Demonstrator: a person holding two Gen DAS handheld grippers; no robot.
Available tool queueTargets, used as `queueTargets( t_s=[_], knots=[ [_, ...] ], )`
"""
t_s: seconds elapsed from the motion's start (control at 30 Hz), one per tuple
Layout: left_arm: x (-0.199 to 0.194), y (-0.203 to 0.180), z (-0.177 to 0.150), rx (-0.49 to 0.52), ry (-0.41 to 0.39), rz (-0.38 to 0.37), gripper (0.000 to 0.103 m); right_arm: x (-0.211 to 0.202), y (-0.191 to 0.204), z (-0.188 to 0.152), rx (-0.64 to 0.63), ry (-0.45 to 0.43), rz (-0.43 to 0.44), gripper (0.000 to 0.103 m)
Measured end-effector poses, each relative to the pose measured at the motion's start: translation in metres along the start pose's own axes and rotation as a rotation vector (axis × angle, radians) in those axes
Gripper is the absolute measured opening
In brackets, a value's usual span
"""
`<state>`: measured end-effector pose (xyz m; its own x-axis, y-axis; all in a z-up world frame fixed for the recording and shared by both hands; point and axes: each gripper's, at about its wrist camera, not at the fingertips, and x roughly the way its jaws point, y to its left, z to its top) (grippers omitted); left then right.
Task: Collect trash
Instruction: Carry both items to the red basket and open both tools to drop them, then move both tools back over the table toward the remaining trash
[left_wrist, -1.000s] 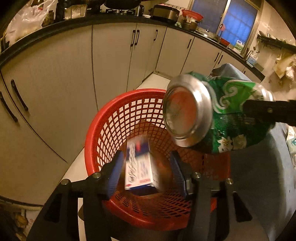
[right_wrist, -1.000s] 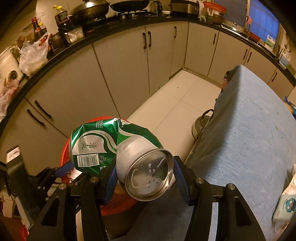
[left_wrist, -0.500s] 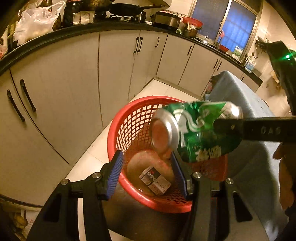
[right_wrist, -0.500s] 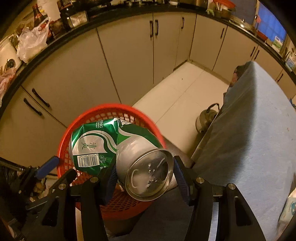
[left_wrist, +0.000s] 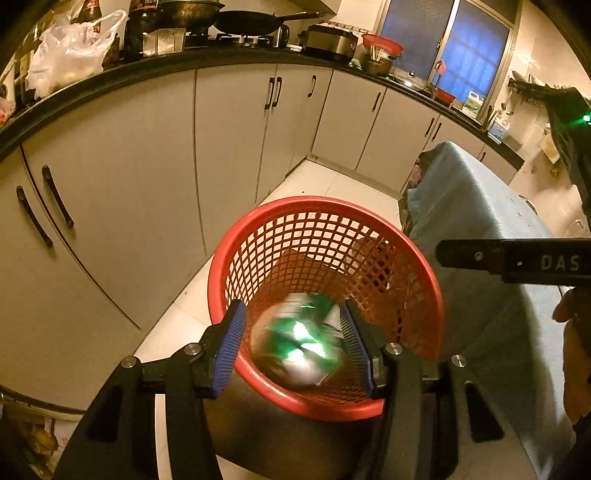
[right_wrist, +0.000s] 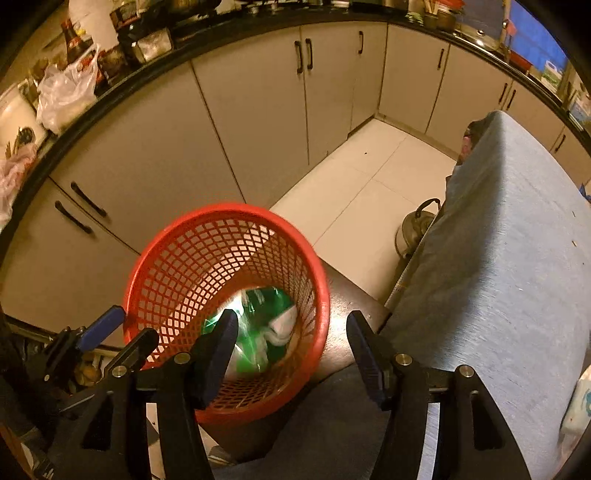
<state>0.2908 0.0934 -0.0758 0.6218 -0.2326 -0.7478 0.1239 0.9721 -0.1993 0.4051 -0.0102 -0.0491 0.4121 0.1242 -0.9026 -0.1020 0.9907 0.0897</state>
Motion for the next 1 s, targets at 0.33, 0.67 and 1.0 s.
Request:
queueTargets(
  t_s=[0.33, 0.67, 1.0],
  knots=[
    [-0.022, -0.021, 0.000, 0.034, -0.025, 0.002, 0.052, -0.059, -0.035, -0.030, 0.065, -0.102, 0.028, 0.066],
    [-0.061, -0.084, -0.003, 0.130, -0.080, -0.047, 0.052, -0.146, -0.086, -0.102, 0.157, -0.278, 0.029, 0.066],
    [-0.088, -0.182, -0.022, 0.291, -0.081, -0.137, 0.054, -0.206, -0.173, -0.191, 0.303, -0.382, 0.072, 0.066]
  ],
)
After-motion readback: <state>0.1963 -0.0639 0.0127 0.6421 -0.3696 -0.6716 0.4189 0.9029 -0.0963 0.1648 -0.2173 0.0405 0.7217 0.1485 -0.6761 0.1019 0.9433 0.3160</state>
